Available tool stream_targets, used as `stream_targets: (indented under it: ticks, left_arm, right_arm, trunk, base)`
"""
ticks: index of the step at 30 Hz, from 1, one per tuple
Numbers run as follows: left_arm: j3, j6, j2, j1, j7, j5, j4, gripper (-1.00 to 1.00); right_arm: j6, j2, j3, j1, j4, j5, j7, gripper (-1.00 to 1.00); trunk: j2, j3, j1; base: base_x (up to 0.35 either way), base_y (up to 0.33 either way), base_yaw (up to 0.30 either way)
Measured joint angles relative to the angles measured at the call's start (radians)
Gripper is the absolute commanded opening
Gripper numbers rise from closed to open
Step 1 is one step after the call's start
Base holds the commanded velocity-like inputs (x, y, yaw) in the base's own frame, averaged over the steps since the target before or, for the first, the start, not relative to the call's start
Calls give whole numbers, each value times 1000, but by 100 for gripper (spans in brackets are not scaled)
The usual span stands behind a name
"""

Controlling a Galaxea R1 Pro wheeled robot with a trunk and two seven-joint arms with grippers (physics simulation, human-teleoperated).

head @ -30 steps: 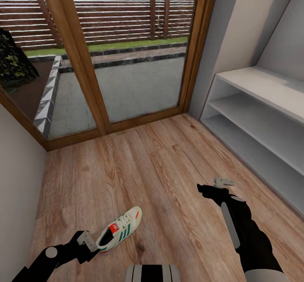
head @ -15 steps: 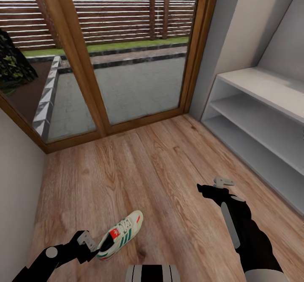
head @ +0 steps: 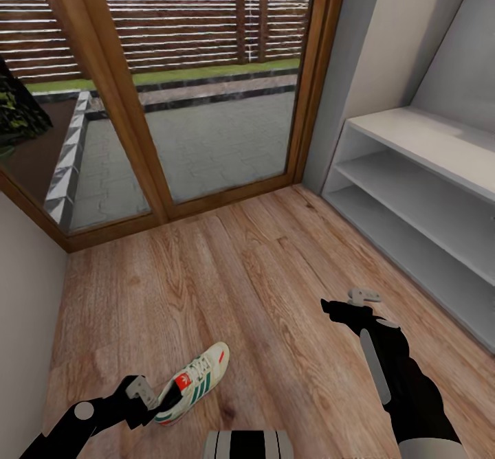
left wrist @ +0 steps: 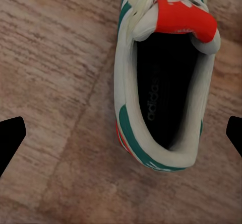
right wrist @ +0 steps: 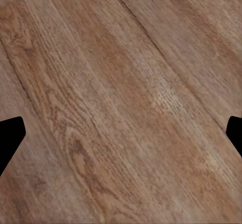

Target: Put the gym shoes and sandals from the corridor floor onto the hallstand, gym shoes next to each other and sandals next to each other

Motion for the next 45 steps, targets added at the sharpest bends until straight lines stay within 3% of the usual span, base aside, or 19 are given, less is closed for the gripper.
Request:
stream_targets:
  ticks: [45]
  left_arm:
    - [0,0,0,0,0,0,0,100]
  right_arm:
    - [0,0,0,0,0,0,0,100]
  trunk:
    - [0,-73,0]
  base:
    - [0,0,-11]
